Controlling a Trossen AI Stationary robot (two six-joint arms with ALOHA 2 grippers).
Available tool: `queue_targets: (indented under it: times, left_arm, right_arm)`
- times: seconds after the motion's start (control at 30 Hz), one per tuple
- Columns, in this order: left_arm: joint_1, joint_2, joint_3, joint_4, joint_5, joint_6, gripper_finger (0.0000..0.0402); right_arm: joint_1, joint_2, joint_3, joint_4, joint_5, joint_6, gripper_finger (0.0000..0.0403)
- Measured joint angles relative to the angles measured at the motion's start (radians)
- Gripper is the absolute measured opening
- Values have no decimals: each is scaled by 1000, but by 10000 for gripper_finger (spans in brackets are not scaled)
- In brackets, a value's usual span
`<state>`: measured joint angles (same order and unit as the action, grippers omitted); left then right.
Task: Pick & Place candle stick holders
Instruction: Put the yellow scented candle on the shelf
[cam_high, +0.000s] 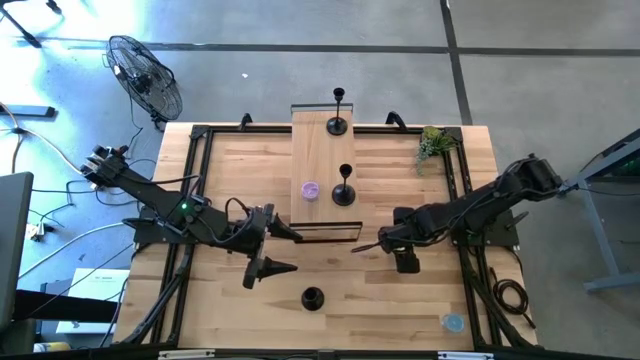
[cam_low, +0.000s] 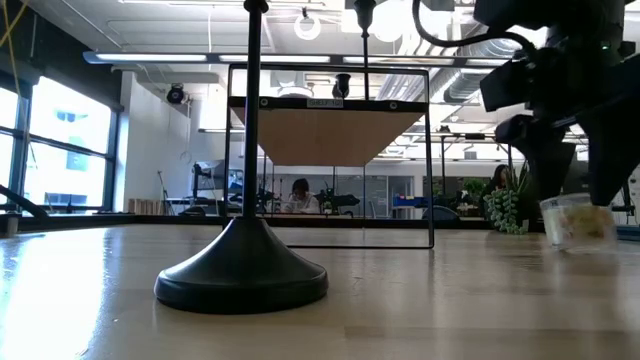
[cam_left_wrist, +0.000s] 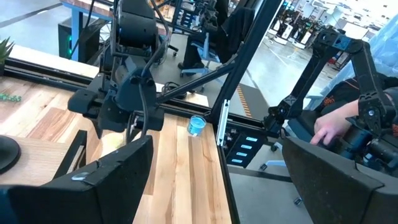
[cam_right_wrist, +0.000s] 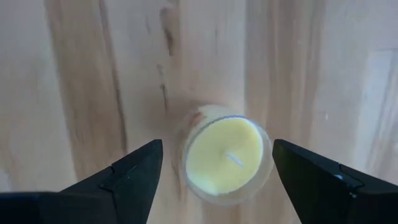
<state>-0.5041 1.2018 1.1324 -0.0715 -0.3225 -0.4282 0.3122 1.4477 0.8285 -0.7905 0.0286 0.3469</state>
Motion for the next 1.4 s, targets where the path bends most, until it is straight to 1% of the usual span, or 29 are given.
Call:
queue_targets:
  times: [0.17, 0.73, 0.87, 1.0, 1.13, 1.27, 1.4]
  left_arm:
    - [0, 0, 0, -3, 0, 0, 351]
    - [0, 0, 0, -6, 0, 0, 351]
    - [0, 0, 0, -6, 0, 0, 351]
    - [0, 0, 0, -6, 0, 0, 351]
    - [0, 0, 0, -3, 0, 0, 351]
    - [0, 0, 0, 3, 0, 0, 351]
    - [0, 0, 0, 10, -1, 0, 351]
  right_arm:
    - [-2, 3, -1, 30, -25, -13, 300]
    - [-7, 3, -1, 24, -65, -12, 300]
    - [-7, 3, -35, 43, -75, 7, 300]
    - [-7, 3, -87, 101, -104, 60, 300]
    - [-4, 3, -100, 140, -105, 89, 300]
    - [-5, 3, -97, 167, -101, 98, 289]
    - [-5, 3, -97, 168, -103, 120, 259]
